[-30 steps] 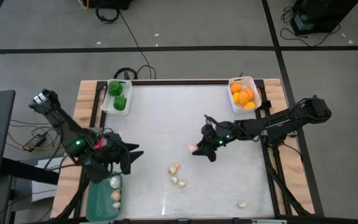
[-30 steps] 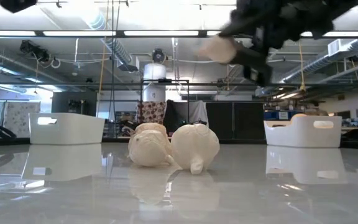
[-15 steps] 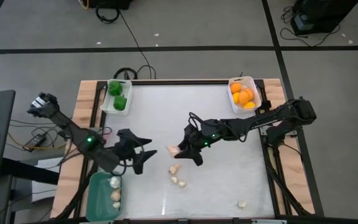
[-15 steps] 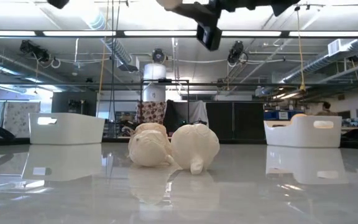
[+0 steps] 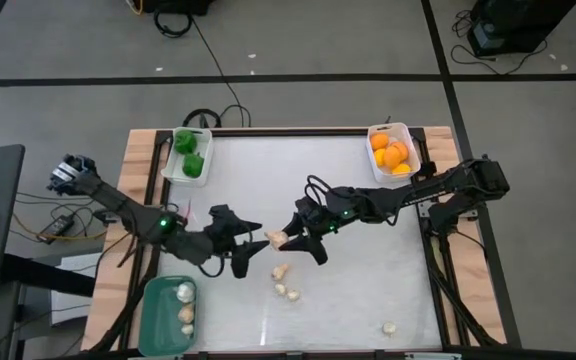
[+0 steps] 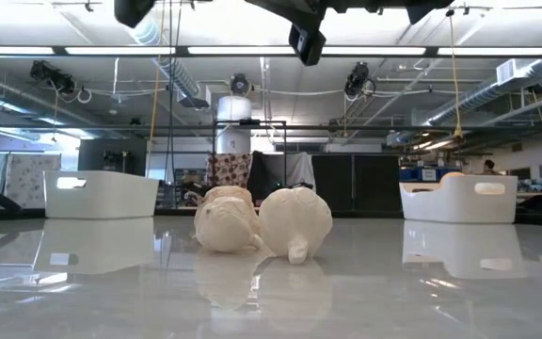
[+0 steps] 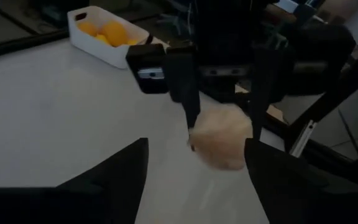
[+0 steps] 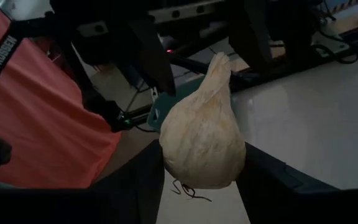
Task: Sort produce into baskets
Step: Put the white garlic into the green bin
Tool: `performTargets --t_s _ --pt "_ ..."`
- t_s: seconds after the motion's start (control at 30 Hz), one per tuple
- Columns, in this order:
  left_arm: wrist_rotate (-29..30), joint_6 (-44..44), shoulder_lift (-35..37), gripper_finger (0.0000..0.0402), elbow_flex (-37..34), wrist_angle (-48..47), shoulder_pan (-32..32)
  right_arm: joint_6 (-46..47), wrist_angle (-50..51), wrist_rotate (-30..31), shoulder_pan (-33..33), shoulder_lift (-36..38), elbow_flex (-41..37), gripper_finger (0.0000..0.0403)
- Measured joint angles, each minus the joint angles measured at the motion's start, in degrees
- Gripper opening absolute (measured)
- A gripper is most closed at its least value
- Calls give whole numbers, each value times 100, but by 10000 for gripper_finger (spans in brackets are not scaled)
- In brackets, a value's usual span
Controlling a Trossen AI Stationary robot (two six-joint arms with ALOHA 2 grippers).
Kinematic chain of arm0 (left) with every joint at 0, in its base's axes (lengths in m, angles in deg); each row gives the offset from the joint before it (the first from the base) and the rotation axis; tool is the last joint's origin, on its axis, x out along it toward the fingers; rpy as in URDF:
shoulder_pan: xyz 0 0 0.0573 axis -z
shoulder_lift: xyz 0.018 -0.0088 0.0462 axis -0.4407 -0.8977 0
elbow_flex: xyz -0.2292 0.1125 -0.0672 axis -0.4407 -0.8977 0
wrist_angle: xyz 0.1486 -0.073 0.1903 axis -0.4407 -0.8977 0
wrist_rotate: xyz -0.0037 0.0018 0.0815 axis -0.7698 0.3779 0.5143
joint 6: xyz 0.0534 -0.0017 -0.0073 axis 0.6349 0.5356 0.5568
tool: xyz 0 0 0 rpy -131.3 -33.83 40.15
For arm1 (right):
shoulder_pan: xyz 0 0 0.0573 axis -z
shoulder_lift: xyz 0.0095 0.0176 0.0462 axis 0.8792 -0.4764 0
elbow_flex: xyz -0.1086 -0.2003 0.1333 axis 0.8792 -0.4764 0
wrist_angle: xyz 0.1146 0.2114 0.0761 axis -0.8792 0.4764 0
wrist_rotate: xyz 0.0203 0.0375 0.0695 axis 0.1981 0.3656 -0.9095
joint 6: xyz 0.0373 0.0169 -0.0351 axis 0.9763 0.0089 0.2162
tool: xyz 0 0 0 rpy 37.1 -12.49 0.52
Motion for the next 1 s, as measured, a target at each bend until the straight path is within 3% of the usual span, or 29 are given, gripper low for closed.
performTargets --t_s 0.17,0.5,0.77,1.0 --pt "-463 308 2 236 1 355 -329 -136 -8 3 1 0 0 188" --pt "-1674 535 7 115 1 504 -910 -225 0 48 3 0 -4 188" --pt "-1940 1165 7 18 1 508 -957 -230 31 90 3 0 -9 188" --pt "-1932 1204 9 8 3 491 -959 -224 76 113 1 0 -9 188"
